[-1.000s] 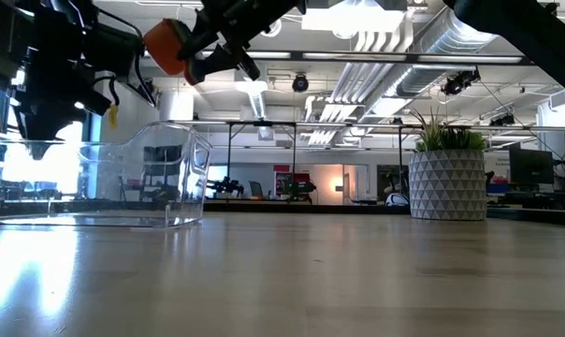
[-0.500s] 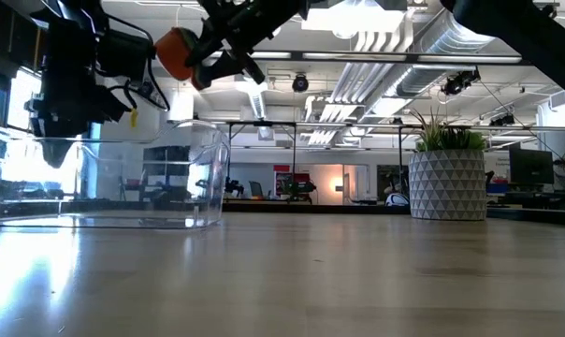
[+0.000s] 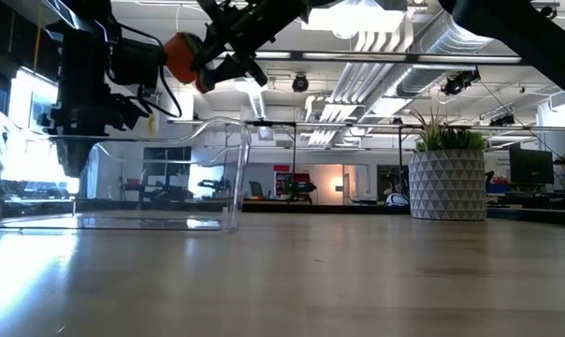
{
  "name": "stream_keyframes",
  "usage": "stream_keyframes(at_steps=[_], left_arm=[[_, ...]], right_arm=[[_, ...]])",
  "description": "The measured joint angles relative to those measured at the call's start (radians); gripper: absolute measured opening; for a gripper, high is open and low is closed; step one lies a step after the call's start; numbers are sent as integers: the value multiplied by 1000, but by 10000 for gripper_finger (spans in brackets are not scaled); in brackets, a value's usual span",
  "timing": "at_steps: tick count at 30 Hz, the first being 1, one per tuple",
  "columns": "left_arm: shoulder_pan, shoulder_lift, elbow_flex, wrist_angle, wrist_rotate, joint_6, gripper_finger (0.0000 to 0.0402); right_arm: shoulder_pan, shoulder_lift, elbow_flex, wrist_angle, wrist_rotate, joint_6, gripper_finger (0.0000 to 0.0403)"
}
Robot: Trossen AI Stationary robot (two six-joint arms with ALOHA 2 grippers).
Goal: Nest measuring cups in basket
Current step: Put the measuring cups on the transparent bin
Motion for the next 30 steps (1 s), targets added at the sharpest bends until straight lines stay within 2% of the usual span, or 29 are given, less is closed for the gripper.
stream_keyframes(at_steps=[3, 9, 18, 22, 30], left_arm=[[0, 17, 2, 29, 27, 2, 131], [0, 24, 57, 21, 10, 58, 131], [1, 20, 205, -133, -111, 115, 131], [2, -7, 263, -200, -161, 115, 131], [2, -108, 360, -282, -195, 104, 131]], right_arm=[[-6, 0, 0, 0, 0, 0, 135], [-19, -12, 0, -33, 18, -1, 135], [-22, -68, 9, -134, 117, -7, 135], [-11, -94, 9, -159, 161, -5, 135], [50, -98, 9, -185, 161, 20, 135]])
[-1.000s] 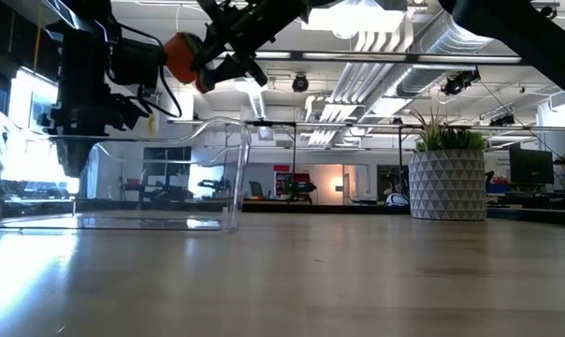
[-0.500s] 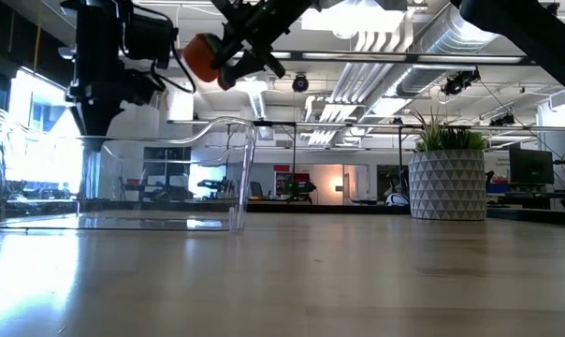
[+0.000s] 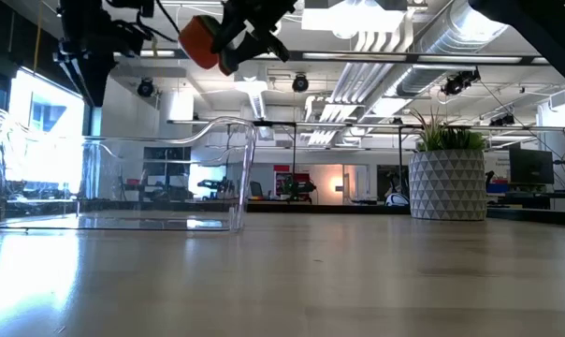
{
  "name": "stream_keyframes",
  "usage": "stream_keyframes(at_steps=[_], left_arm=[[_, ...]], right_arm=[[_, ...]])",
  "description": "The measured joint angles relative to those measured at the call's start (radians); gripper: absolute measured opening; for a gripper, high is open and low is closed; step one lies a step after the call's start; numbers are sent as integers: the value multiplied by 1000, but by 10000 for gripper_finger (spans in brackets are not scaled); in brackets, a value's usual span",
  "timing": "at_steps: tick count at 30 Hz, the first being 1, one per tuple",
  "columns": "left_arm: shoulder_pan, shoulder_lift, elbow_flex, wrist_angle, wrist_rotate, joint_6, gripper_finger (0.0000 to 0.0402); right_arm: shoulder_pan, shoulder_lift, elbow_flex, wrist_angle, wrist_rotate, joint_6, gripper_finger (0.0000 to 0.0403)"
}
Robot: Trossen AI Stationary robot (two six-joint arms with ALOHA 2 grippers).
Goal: Nest measuring cups in basket
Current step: Put the measuring cups on the transparent bin
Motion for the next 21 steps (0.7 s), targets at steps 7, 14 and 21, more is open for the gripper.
stream_keyframes(at_steps=[7, 14, 21], left_arm=[[0, -96, 42, -8, -2, -22, 131], [0, -186, 42, -7, 1, -51, 131], [0, -249, 42, 27, 3, -69, 131]], right_arm=[[69, 1, -3, -18, -21, -24, 135], [125, 27, -3, -9, -35, -54, 135], [155, 80, -3, -6, -102, -84, 135]])
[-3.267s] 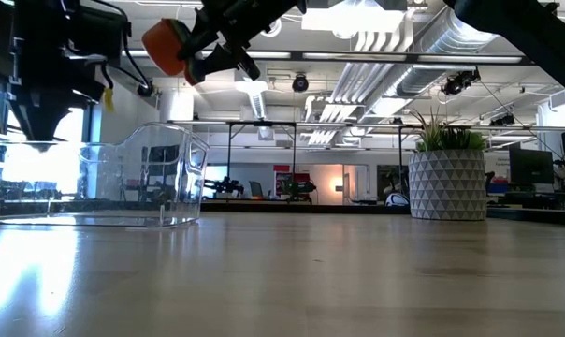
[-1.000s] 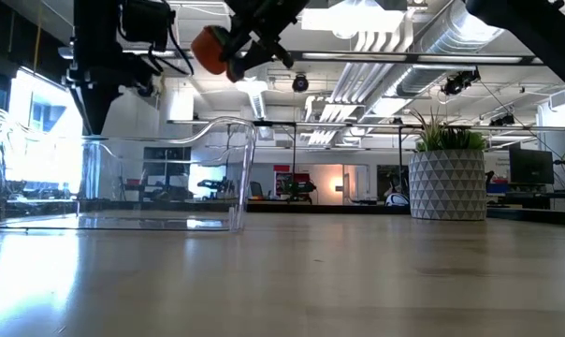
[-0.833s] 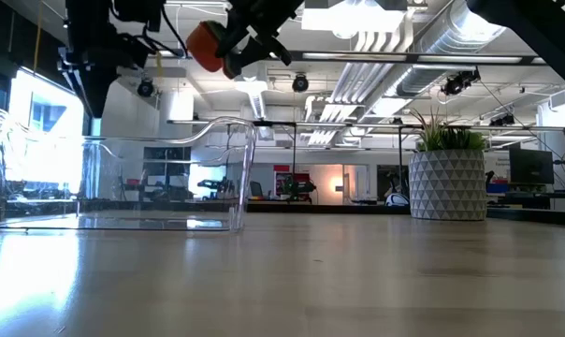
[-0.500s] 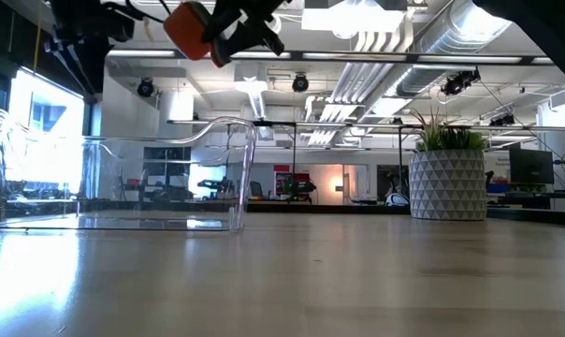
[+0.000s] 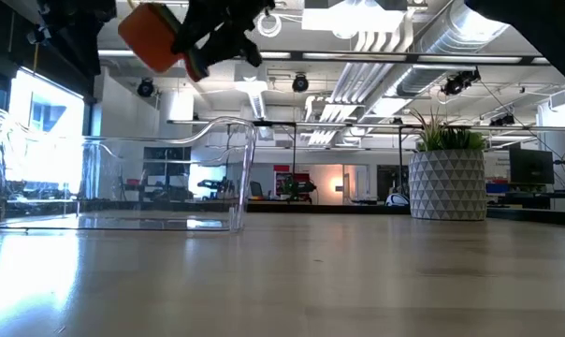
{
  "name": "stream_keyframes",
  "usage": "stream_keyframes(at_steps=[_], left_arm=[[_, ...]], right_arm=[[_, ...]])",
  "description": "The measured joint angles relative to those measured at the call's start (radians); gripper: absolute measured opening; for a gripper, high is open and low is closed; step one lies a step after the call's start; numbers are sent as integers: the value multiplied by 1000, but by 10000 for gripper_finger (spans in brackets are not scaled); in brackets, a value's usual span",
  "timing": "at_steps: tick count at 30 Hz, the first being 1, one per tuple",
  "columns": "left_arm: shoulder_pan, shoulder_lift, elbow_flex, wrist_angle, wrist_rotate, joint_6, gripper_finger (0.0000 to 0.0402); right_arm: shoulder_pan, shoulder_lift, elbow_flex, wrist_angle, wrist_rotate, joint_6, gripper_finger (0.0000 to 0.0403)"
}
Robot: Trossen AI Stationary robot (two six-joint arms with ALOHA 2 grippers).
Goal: Nest measuring cups in basket
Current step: Put the measuring cups on the transparent bin
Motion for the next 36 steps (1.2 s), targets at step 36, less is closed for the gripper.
stream_keyframes(at_steps=[36], left_arm=[[-3, -13, 0, 43, 31, -9, 131]], right_arm=[[54, 245, 0, -202, -100, -171, 135]])
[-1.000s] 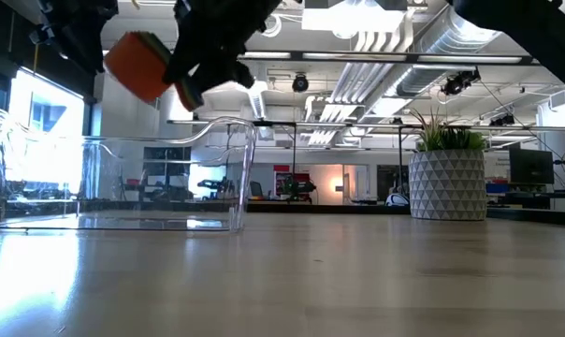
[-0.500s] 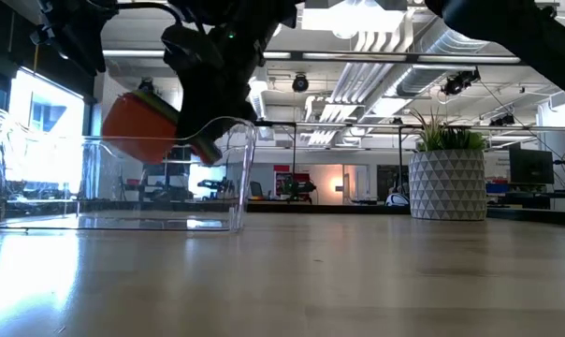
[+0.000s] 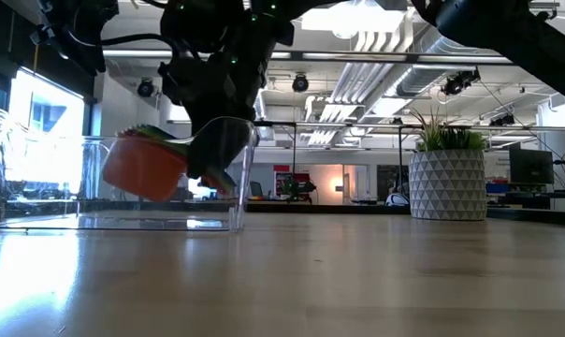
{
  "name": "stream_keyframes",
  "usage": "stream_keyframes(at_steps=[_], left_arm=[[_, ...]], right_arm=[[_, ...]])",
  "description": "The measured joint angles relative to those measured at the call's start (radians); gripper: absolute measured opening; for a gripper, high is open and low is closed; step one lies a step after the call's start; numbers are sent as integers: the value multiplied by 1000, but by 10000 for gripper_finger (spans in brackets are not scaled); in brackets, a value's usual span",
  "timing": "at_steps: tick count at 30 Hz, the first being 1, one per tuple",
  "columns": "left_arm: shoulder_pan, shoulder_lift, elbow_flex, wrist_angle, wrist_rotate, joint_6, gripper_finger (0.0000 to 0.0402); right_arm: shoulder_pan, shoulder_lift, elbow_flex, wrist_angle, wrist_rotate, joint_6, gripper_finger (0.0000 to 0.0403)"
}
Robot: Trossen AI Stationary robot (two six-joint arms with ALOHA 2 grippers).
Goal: Nest measuring cups in basket
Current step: Put the measuring cups on the transparent bin
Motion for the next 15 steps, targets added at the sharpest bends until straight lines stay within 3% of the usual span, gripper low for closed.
stream_keyframes(at_steps=[15], left_arm=[[0, 0, 0, 0, 30, -1, 131]], right_arm=[[14, 13, 0, 1, 14, -7, 135]])
